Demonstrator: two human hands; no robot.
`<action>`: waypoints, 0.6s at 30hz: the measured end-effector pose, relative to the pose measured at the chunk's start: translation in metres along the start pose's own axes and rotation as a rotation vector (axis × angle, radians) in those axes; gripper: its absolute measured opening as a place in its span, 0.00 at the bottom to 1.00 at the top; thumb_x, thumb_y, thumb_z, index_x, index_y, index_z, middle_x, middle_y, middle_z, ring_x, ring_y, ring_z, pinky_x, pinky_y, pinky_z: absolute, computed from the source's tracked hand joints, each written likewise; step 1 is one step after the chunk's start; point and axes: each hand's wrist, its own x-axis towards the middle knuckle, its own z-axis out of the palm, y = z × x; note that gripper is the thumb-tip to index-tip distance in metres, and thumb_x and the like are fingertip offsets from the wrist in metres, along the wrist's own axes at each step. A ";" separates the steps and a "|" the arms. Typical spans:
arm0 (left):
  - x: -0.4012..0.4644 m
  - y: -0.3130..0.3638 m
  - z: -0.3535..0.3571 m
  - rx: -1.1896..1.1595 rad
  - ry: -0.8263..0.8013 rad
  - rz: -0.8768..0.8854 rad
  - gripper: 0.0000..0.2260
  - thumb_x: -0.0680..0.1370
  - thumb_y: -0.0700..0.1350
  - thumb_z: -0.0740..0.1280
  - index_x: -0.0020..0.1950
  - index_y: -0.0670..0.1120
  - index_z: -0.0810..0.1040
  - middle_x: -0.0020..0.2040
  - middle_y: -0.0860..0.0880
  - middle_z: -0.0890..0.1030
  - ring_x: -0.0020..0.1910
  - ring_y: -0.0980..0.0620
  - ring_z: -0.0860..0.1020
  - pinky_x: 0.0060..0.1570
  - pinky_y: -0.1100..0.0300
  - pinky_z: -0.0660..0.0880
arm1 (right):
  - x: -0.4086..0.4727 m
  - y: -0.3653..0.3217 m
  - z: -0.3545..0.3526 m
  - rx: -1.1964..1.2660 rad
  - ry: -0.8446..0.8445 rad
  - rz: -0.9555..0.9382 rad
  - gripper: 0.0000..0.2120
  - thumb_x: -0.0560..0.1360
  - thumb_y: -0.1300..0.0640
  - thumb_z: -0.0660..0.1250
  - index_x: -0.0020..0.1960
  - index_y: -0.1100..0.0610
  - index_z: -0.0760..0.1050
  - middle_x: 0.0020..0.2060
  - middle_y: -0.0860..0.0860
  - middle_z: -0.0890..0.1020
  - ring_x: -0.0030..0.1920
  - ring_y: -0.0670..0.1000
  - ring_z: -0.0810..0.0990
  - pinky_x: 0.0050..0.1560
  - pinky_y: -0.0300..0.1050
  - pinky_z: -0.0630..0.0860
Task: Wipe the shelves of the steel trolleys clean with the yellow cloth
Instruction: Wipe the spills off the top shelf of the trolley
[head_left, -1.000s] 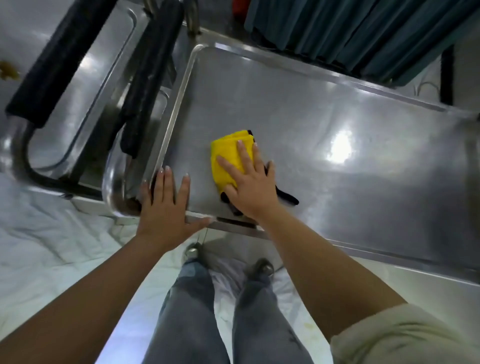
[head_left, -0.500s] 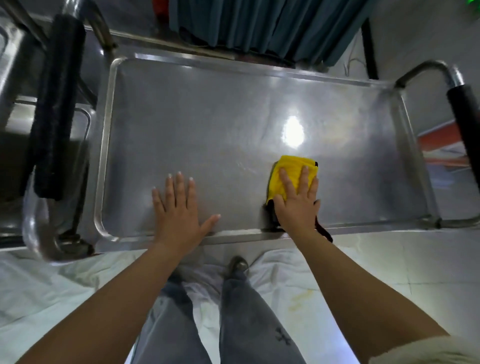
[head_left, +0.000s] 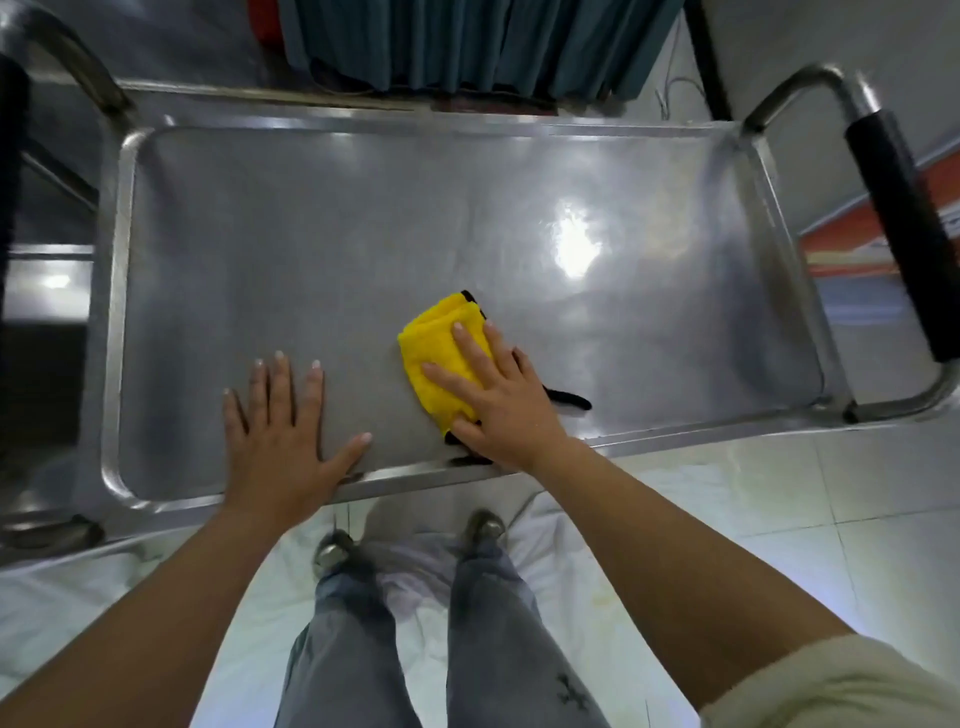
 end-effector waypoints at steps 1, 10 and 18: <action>0.001 -0.003 -0.001 0.002 0.002 0.007 0.41 0.73 0.73 0.44 0.79 0.50 0.46 0.79 0.41 0.46 0.78 0.41 0.44 0.72 0.39 0.39 | -0.006 0.011 -0.001 0.018 0.005 0.048 0.29 0.73 0.40 0.53 0.74 0.39 0.56 0.78 0.52 0.48 0.77 0.61 0.45 0.69 0.62 0.57; 0.008 0.009 -0.008 0.087 -0.105 -0.082 0.46 0.69 0.76 0.38 0.79 0.49 0.42 0.78 0.38 0.44 0.77 0.38 0.41 0.72 0.39 0.40 | -0.043 0.049 -0.004 0.141 0.124 0.737 0.30 0.76 0.43 0.56 0.76 0.40 0.52 0.78 0.53 0.44 0.76 0.61 0.43 0.71 0.63 0.55; 0.047 0.119 -0.025 0.131 -0.251 -0.022 0.56 0.65 0.79 0.52 0.78 0.41 0.42 0.77 0.35 0.45 0.75 0.31 0.45 0.69 0.32 0.54 | -0.048 0.025 0.003 0.149 0.122 0.555 0.32 0.75 0.39 0.57 0.76 0.41 0.51 0.77 0.54 0.44 0.76 0.63 0.41 0.71 0.62 0.51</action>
